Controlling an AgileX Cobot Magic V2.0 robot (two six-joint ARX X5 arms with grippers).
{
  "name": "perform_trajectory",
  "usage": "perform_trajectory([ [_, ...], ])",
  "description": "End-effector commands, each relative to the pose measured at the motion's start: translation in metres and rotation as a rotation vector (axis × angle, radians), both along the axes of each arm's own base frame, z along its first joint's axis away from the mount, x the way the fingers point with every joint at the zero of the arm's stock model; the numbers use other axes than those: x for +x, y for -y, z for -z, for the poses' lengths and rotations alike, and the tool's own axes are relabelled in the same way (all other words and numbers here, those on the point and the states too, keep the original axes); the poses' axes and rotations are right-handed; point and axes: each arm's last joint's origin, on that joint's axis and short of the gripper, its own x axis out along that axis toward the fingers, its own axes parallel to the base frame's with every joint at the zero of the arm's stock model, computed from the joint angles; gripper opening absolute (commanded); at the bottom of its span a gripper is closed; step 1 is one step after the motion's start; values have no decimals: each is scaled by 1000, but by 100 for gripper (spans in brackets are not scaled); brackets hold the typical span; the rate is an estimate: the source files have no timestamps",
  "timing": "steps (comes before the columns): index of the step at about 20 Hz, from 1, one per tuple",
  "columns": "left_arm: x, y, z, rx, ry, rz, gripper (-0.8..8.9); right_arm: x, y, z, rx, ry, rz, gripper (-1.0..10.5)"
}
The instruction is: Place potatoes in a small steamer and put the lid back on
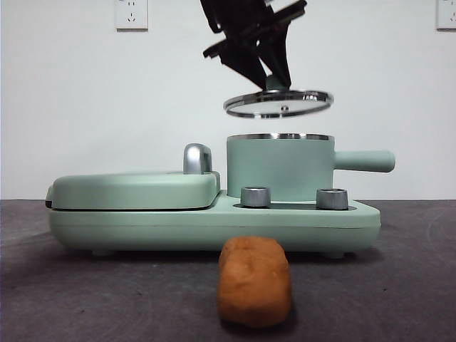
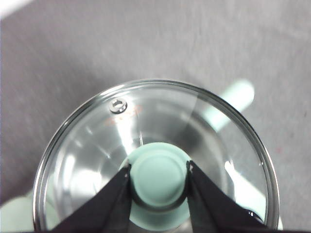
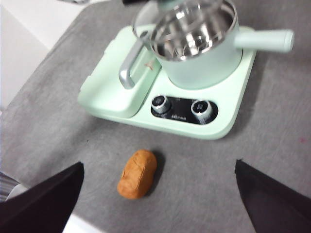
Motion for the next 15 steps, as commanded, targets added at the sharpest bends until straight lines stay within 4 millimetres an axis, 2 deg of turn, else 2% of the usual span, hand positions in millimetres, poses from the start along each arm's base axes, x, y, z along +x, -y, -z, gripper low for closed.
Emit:
perform_trajectory([
  [1,-8,-10,-28,-51,54,-4,18,9,-1,-3,29,-49,0,496],
  [5,-18,-37,-50,-32,44,-33,18,30,-9,3,34,-162,-54,494],
  [9,-24,-69,-69,-28,45,-86,18,51,-26,13,-41,-268,-99,490],
  [12,-27,-93,-81,-28,47,-133,18,66,-53,21,-96,-319,-157,486],
  [15,-31,-115,-92,-31,55,-177,18,78,-89,31,-163,-337,-206,486],
])
